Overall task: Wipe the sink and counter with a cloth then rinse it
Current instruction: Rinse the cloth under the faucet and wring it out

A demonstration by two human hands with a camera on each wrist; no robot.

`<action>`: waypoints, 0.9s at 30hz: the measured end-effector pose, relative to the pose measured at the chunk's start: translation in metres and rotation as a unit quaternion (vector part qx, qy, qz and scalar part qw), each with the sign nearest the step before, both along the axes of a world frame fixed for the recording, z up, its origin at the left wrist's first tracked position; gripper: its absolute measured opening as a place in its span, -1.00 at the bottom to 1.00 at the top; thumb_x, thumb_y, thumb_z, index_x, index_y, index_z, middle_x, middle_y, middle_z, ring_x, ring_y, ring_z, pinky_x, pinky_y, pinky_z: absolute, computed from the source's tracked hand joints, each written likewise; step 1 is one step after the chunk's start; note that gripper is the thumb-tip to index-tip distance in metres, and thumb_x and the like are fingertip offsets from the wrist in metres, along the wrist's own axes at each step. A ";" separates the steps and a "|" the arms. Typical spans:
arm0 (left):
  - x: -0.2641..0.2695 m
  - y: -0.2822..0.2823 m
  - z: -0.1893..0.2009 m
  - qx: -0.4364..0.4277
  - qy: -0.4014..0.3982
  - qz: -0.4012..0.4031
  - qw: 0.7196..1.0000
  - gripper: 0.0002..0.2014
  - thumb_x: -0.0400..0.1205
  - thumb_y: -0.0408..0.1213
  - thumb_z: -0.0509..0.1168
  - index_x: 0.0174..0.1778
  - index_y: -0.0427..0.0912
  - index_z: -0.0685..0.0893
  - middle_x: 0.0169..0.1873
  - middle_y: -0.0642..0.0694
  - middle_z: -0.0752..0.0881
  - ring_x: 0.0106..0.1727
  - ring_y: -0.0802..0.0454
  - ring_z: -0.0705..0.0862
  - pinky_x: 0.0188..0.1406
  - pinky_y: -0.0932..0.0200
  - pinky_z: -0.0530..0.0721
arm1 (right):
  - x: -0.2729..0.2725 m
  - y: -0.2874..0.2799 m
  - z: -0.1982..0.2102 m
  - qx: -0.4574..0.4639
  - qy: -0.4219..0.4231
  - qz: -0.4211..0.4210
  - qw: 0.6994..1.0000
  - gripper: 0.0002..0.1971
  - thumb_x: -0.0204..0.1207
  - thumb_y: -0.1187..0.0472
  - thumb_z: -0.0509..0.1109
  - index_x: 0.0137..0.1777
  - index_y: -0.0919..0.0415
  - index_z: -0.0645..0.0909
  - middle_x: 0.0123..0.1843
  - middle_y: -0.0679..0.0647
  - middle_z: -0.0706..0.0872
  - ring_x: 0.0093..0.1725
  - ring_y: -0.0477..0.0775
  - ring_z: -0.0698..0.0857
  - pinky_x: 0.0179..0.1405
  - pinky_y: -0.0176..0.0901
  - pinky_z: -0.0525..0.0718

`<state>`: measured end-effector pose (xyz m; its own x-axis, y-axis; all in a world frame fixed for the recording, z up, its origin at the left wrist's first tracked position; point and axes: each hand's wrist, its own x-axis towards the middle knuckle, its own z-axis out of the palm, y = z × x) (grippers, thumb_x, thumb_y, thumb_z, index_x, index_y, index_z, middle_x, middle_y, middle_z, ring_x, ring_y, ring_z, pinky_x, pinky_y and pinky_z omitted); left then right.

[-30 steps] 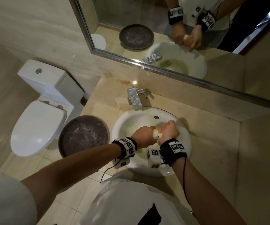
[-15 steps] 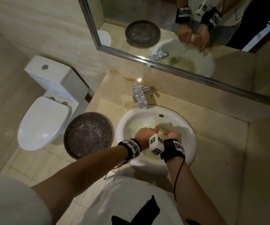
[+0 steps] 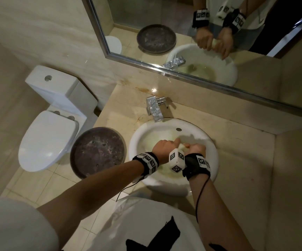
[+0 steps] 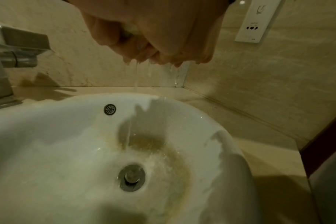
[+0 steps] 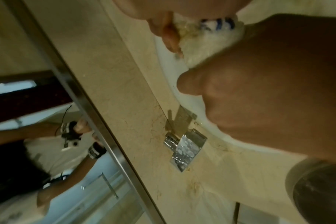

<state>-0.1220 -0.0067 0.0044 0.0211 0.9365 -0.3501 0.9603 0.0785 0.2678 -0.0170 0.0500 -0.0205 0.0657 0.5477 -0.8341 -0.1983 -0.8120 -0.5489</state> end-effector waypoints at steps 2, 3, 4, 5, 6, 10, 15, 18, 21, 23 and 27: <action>0.000 0.005 -0.003 0.000 -0.040 0.037 0.998 -0.72 0.63 -0.22 0.28 0.17 -0.26 0.43 -0.25 -0.24 0.70 -0.26 -0.29 0.69 -0.41 0.02 0.39 | -0.004 0.009 0.023 -0.001 0.051 -0.091 0.995 -0.65 0.72 0.21 0.18 -0.35 0.10 0.37 -0.39 0.00 0.40 -0.43 0.01 0.46 -0.13 -0.07 0.63; 0.000 0.008 -0.004 -0.003 -0.083 0.065 0.994 -0.69 0.60 -0.18 0.35 0.15 -0.23 0.46 -0.21 -0.22 0.71 -0.22 -0.27 0.69 -0.40 0.05 0.42 | -0.004 0.017 0.033 0.012 0.067 -0.142 0.988 -0.65 0.69 0.17 0.23 -0.37 0.12 0.35 -0.45 0.02 0.36 -0.53 0.04 0.41 -0.33 -0.13 0.59; -0.001 0.011 0.000 -0.013 -0.147 0.084 0.986 -0.68 0.55 -0.15 0.42 0.12 -0.19 0.52 -0.18 -0.17 0.72 -0.19 -0.20 0.70 -0.37 0.08 0.46 | -0.005 0.025 0.037 0.023 0.072 -0.151 0.986 -0.65 0.65 0.16 0.28 -0.39 0.12 0.34 -0.49 0.02 0.33 -0.61 0.05 0.36 -0.47 -0.18 0.52; -0.004 0.014 0.003 -0.040 -0.226 0.103 0.968 -0.69 0.51 -0.15 0.48 0.08 -0.14 0.58 -0.16 -0.10 0.75 -0.17 -0.10 0.71 -0.33 0.12 0.53 | -0.009 0.029 0.041 0.038 0.081 -0.124 0.988 -0.63 0.62 0.18 0.32 -0.42 0.12 0.33 -0.54 0.02 0.31 -0.66 0.05 0.32 -0.55 -0.21 0.46; -0.009 0.016 0.008 -0.076 -0.321 0.121 0.936 -0.73 0.49 -0.18 0.52 0.02 -0.10 0.63 -0.19 0.00 0.77 -0.20 0.02 0.73 -0.29 0.17 0.58 | -0.012 0.031 0.049 0.064 0.094 -0.080 0.990 -0.59 0.61 0.18 0.35 -0.45 0.11 0.32 -0.59 0.01 0.28 -0.68 0.04 0.29 -0.58 -0.21 0.41; -0.029 0.016 0.024 -0.255 -0.602 0.154 0.740 -0.91 0.58 -0.32 0.47 -0.04 -0.09 0.75 -0.18 -0.08 0.79 -0.17 -0.06 0.68 -0.15 0.12 0.60 | -0.013 0.036 0.077 0.159 0.171 0.126 0.964 -0.49 0.66 0.12 0.33 -0.51 0.11 0.23 -0.70 0.00 0.16 -0.69 0.04 0.15 -0.55 -0.15 0.31; -0.025 0.006 0.018 -0.275 -0.576 0.161 0.753 -0.85 0.53 -0.38 0.41 -0.33 -0.07 0.68 -0.39 -0.15 0.60 -0.40 0.00 0.50 -0.48 0.24 0.38 | -0.019 0.035 0.080 0.187 0.196 0.251 0.929 -0.46 0.66 0.08 0.32 -0.54 0.15 0.23 -0.73 0.06 0.14 -0.69 0.08 0.17 -0.49 -0.13 0.47; -0.015 0.003 0.012 -0.191 -0.445 0.242 0.841 -0.92 0.36 -0.30 0.46 -0.36 -0.17 0.68 -0.48 -0.12 0.67 -0.48 -0.02 0.56 -0.46 0.15 0.50 | -0.020 0.029 0.067 0.160 0.139 0.180 0.961 -0.48 0.59 0.13 0.37 -0.55 0.12 0.22 -0.69 0.06 0.15 -0.67 0.08 0.16 -0.51 -0.13 0.43; -0.006 0.001 -0.001 -0.134 -0.329 0.295 0.887 -0.78 0.34 -0.25 0.51 -0.18 -0.28 0.75 -0.33 -0.10 0.80 -0.38 -0.01 0.72 -0.34 0.07 0.71 | -0.025 0.022 0.057 0.114 0.083 0.071 0.988 -0.50 0.56 0.20 0.36 -0.59 0.11 0.25 -0.68 0.03 0.18 -0.71 0.07 0.18 -0.60 -0.19 0.36; -0.002 -0.001 -0.007 -0.093 -0.260 0.279 0.920 -0.81 0.37 -0.18 0.51 -0.22 -0.20 0.73 -0.33 -0.07 0.79 -0.34 0.00 0.75 -0.40 0.08 0.73 | -0.028 0.018 0.053 0.084 0.048 0.001 0.995 -0.53 0.54 0.25 0.33 -0.58 0.13 0.27 -0.69 0.02 0.22 -0.72 0.06 0.21 -0.60 -0.19 0.35; -0.003 -0.005 -0.014 -0.058 -0.145 0.210 0.965 -0.77 0.41 -0.09 0.46 -0.17 -0.17 0.72 -0.30 -0.08 0.76 -0.27 -0.09 0.72 -0.35 0.08 0.69 | -0.031 0.009 0.049 0.036 -0.040 -0.091 0.994 -0.61 0.56 0.21 0.29 -0.52 0.17 0.36 -0.72 0.01 0.36 -0.73 0.09 0.35 -0.56 -0.16 0.47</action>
<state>-0.1249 -0.0113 -0.0099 -0.2388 0.8385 -0.4897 0.7230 0.4902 0.4868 -0.0483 0.0588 0.0285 0.2342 0.5788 -0.7811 -0.2921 -0.7245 -0.6244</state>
